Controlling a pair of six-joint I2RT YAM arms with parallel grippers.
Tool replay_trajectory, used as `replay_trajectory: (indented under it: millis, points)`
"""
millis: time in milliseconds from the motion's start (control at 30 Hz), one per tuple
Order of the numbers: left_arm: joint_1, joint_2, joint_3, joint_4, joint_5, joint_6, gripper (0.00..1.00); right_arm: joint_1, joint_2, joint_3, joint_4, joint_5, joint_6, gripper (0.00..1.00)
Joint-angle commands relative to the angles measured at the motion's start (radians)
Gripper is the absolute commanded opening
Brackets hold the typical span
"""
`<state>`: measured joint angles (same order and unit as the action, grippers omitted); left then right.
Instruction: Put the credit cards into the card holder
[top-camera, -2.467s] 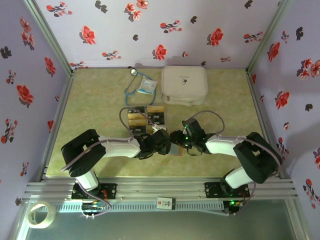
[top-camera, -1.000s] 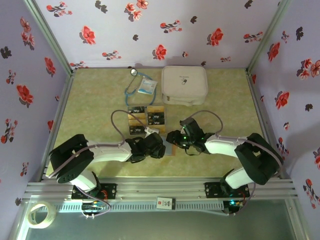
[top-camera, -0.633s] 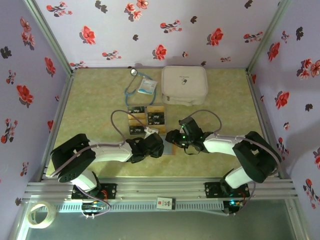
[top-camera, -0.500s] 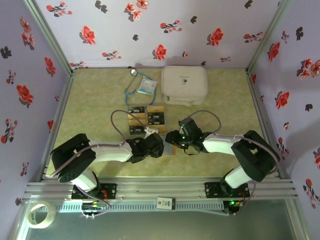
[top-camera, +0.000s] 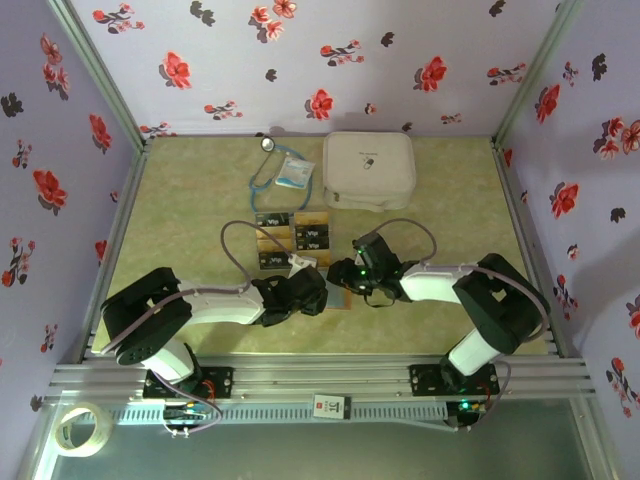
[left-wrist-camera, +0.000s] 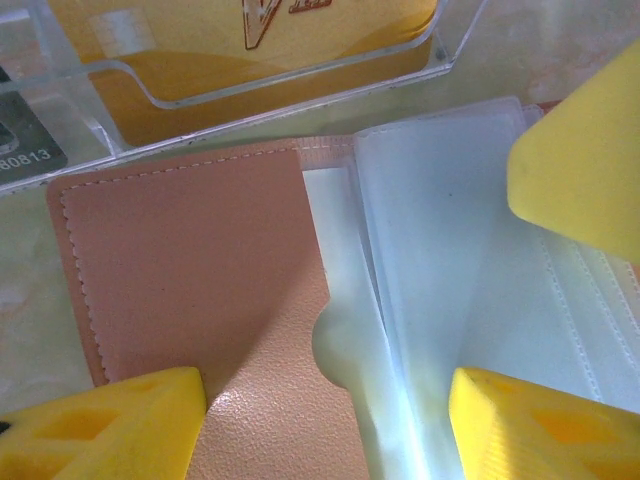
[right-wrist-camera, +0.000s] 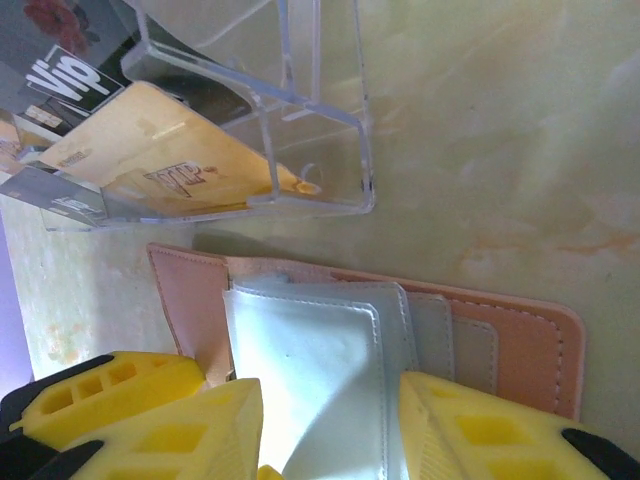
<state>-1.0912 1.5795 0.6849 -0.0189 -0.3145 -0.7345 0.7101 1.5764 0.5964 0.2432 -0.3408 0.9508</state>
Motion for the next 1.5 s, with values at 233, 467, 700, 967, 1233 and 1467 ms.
replay_trajectory:
  millis: [233,467,700,967,1233,1467]
  points:
    - [0.001,0.046,-0.041,-0.034,0.028,-0.025,0.67,0.028,0.026,0.038,0.035,-0.043,0.003,0.4]
    - [0.001,0.012,-0.052,-0.032,0.029,-0.027,0.71,0.028,0.007,0.038,0.042,-0.045,0.02,0.39]
    - [0.002,-0.128,-0.074,-0.034,-0.006,-0.019,0.9,0.039,-0.014,0.04,0.05,-0.043,0.042,0.39]
    - [0.022,-0.292,-0.108,-0.035,-0.054,-0.022,1.0,0.066,0.007,0.072,0.048,-0.045,0.049,0.39]
    - [0.067,-0.414,-0.141,-0.087,-0.079,-0.028,1.0,0.102,0.035,0.117,0.042,-0.038,0.054,0.39]
    - [0.141,-0.548,-0.179,-0.177,-0.092,-0.059,1.0,0.157,0.124,0.194,0.048,-0.029,0.062,0.42]
